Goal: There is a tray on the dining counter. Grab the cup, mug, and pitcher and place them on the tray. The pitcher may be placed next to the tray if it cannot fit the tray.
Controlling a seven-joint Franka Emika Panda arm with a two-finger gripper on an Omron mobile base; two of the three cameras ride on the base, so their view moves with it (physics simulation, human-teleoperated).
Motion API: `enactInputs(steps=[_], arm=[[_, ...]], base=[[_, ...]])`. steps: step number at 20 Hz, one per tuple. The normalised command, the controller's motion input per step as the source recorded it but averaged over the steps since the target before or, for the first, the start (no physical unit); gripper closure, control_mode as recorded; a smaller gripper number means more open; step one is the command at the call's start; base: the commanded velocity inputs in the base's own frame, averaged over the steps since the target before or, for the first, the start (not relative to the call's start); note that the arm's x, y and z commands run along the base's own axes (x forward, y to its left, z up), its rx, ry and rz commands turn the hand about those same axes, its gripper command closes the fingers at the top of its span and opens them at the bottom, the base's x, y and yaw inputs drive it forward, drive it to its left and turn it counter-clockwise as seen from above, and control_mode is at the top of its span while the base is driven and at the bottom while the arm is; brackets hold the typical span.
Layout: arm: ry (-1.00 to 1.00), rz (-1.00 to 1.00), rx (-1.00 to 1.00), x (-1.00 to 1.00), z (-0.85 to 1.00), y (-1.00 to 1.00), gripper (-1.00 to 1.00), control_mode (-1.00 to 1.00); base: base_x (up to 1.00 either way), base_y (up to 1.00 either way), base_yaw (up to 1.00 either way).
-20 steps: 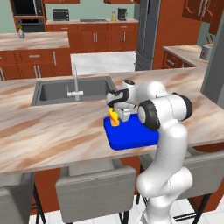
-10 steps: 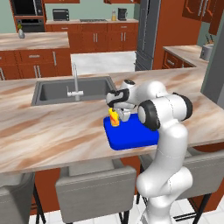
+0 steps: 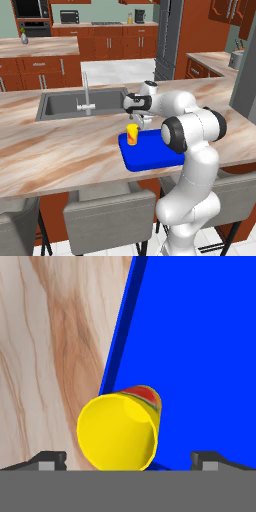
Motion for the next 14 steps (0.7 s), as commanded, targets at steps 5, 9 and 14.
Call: enactInputs(steps=[5, 9, 14], arm=[[-0.01, 0.00, 0.00, -0.30, 0.67, -0.13, -1.00, -1.00], [-0.05, 0.03, 0.00, -0.50, 0.39, -0.30, -1.00, -1.00], [-0.09, 0.13, -0.03, -0.91, 0.33, -0.36, -1.00, -1.00]], base=[[0.00, 0.00, 0.00], [0.00, 0.00, 0.00], [0.00, 0.00, 0.00]])
